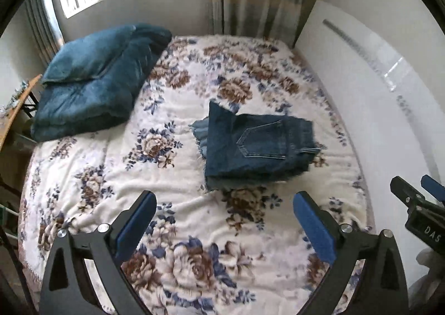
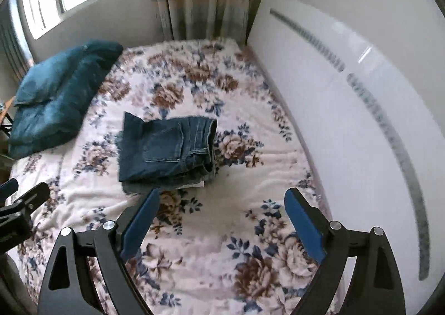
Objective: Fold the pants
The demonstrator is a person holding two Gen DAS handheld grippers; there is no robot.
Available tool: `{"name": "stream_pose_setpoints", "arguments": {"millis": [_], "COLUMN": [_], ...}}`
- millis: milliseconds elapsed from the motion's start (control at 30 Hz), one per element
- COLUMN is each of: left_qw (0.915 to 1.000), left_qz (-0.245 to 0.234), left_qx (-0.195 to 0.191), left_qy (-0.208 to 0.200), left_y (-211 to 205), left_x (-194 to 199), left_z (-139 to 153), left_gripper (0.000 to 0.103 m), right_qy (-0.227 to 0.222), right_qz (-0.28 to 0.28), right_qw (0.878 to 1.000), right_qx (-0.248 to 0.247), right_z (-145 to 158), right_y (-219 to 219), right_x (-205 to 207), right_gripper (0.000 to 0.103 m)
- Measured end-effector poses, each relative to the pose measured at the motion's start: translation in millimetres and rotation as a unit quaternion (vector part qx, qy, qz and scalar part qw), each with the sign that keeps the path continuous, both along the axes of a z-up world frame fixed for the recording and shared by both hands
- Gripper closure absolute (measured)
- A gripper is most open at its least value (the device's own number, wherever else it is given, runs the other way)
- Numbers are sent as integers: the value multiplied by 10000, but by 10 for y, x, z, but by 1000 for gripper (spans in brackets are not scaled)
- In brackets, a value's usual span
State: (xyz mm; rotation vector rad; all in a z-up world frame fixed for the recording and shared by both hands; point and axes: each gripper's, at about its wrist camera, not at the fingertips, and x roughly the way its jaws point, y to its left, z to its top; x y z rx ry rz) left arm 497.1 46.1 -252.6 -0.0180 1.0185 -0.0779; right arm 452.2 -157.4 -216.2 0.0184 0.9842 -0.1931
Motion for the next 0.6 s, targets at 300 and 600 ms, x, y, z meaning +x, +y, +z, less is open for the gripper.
{"name": "stream_pose_setpoints", "arguments": {"millis": [300,600], "left_qw": [9990,9966], "left_qz": [44,-43], "left_qx": [56,162], "left_qy": [-446,-804], "left_y": [-2,-34], "left_x": [-1279,-2024], "left_z": [1013,1579], "left_gripper": [2,2], "right_qy": [-479,-815], "right_qz": [315,556], "right_qw": [9983,9948], "right_qx": [85,251], "right_z": [1158,1921], "right_y": [137,250], "right_x": [-1355,-2344], "right_gripper": [9,9]}}
